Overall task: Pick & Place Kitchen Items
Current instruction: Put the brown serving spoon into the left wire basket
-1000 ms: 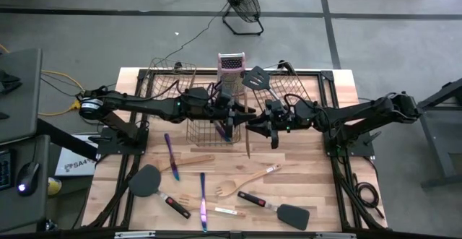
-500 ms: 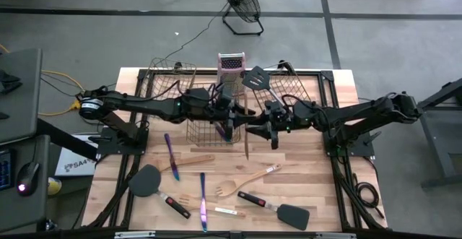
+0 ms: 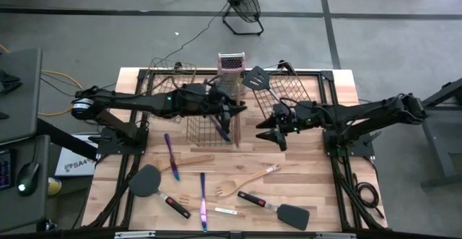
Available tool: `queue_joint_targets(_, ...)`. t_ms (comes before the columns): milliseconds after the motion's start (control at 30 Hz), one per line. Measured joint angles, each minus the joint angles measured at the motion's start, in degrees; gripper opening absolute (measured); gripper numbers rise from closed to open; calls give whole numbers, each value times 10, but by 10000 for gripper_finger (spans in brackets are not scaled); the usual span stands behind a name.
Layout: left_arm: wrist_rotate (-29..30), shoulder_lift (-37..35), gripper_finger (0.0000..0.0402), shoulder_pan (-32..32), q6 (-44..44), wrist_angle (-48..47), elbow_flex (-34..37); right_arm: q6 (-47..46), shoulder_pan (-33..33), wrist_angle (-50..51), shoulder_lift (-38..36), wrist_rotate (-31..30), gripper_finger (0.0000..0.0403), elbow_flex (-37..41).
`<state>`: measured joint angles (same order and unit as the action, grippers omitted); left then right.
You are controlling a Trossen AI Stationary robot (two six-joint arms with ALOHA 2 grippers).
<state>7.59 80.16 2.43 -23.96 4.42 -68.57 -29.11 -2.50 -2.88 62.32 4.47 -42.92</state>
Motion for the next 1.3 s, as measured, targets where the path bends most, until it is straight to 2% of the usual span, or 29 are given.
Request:
queue_joint_targets(400, 149, -152, 86, 65, 1, -207, -1, -43, 0, 54, -41, -2, 207, 0)
queue_joint_targets(567, 240, -207, 86, 108, 1, -280, -1, -53, 0, 62, -41, -48, 207, 0)
queue_joint_targets(667, 271, -229, 86, 142, -3, -331, -1, -68, 0, 61, -41, -76, 207, 0)
queue_joint_targets(900, 280, -235, 86, 235, 0, -419, -1, -88, 0, 61, -41, -138, 207, 0)
queue_joint_targets(1067, 279, -231, 86, 304, 13, -444, 0, -103, 0, 60, -41, -175, 207, 0)
queue_joint_targets(1200, 256, -221, 86, 365, 9, -485, 0, -111, 0, 60, -41, -195, 207, 0)
queue_joint_targets(1300, 218, -205, 86, 409, -5, -502, 0, -126, 0, 61, -41, -210, 207, 0)
